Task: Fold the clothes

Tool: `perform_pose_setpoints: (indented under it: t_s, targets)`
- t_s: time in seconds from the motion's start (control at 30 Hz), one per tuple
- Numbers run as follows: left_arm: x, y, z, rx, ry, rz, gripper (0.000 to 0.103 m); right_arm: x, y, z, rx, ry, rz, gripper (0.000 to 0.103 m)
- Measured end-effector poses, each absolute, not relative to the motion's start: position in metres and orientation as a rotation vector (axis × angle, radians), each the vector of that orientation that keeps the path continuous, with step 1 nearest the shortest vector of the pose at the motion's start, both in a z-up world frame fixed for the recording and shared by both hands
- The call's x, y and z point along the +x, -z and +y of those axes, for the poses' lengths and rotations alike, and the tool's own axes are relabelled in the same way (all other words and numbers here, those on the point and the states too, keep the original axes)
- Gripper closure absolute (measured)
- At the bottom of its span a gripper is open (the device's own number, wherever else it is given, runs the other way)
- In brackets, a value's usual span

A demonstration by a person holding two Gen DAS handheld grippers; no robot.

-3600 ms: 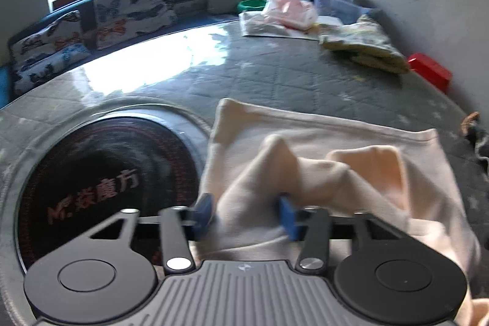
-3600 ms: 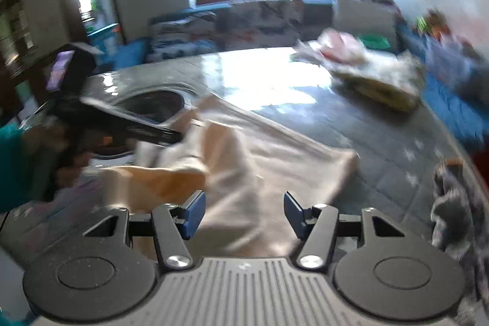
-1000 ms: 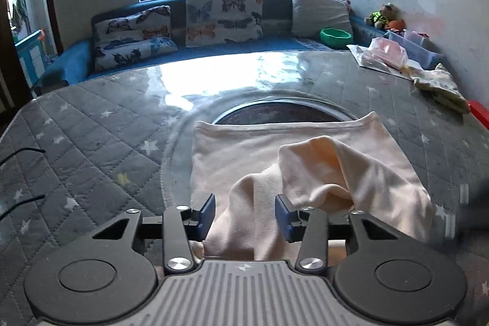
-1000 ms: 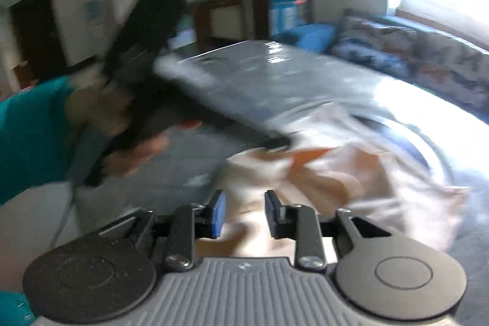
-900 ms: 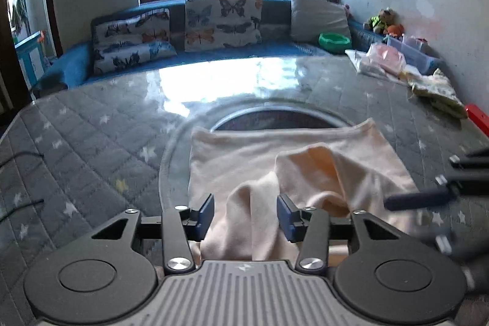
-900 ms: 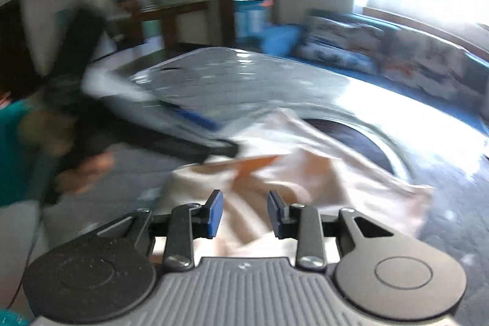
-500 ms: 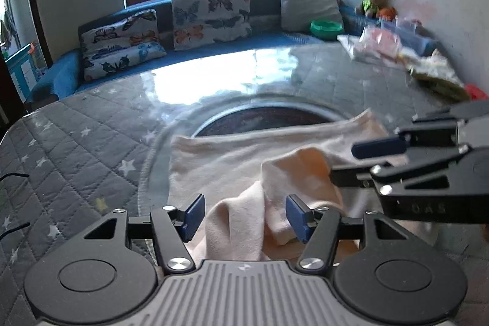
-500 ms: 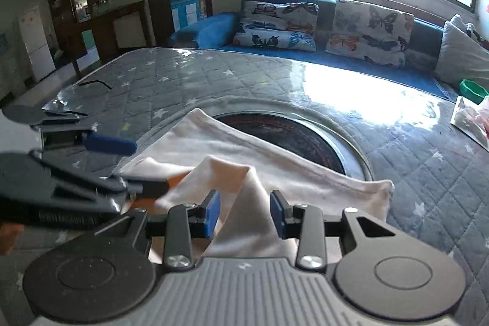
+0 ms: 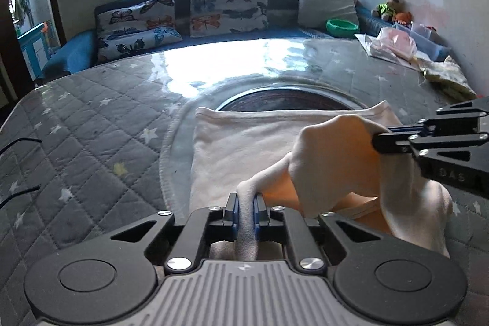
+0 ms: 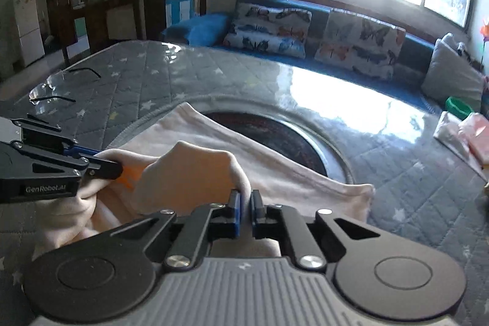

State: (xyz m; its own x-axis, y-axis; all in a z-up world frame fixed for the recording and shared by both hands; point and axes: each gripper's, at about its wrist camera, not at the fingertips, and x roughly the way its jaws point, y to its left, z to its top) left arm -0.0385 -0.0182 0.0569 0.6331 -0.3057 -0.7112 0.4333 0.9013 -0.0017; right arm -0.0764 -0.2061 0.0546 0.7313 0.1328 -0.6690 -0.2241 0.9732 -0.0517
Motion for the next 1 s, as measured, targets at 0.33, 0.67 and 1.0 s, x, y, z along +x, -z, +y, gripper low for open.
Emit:
perform_pose_setpoints:
  t_s: [0.33, 0.67, 1.0]
  targets:
    - [-0.075, -0.06, 0.004, 0.149, 0.418, 0.754, 0.088, -0.142, -0.067, -0.206, -0.15, -0.262, 0.708, 0.098]
    - [-0.109, -0.082, -0.002, 0.181, 0.435, 0.652, 0.048, -0.163, -0.065, -0.194, -0.186, -0.315, 0.722, 0.079]
    - [-0.113, -0.071, 0.014, 0.109, 0.397, 0.701, 0.044, -0.164, -0.056, -0.126, -0.47, -0.517, 0.688, 0.053]
